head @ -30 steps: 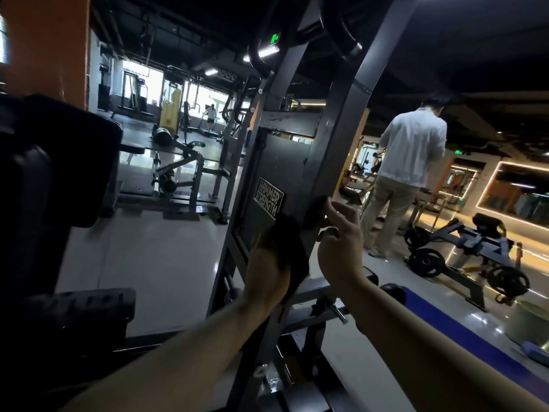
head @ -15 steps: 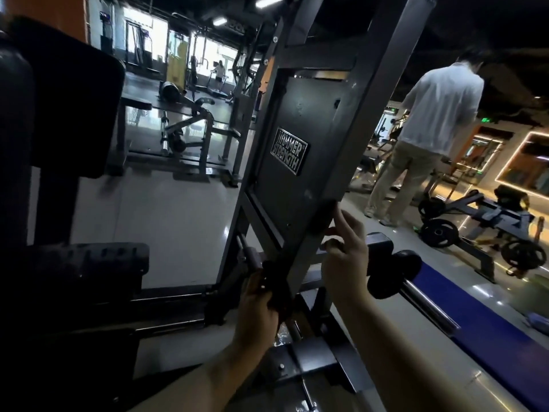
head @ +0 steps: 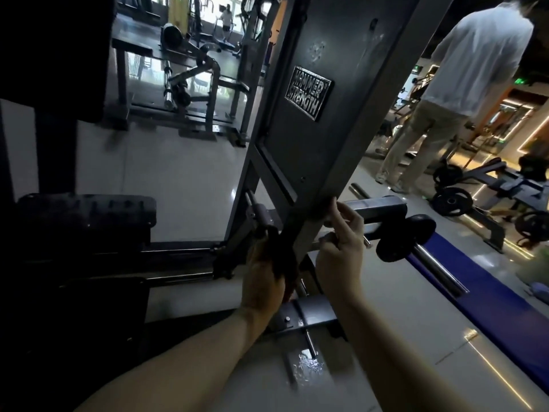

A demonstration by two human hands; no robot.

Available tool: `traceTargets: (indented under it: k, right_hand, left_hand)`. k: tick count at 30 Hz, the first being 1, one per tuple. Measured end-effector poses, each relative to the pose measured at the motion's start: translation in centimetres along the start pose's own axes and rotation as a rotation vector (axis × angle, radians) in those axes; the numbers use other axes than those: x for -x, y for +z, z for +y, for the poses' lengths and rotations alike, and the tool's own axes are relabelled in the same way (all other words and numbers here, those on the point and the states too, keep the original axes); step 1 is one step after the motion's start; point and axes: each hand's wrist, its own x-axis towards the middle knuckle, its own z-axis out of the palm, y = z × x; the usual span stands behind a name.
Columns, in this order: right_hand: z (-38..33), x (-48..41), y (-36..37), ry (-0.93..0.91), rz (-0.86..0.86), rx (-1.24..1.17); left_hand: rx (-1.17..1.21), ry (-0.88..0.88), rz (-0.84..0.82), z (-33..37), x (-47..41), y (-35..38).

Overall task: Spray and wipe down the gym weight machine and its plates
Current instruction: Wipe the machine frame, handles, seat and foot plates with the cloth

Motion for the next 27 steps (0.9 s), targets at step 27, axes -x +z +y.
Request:
traceTargets:
  k: [27]
  right_hand:
    - [9.2, 6.4, 2.9, 0.165, -0.040, 0.023]
  left_hand:
    - [0.376, -0.404, 0.107, -2.1, 3.0, 1.2]
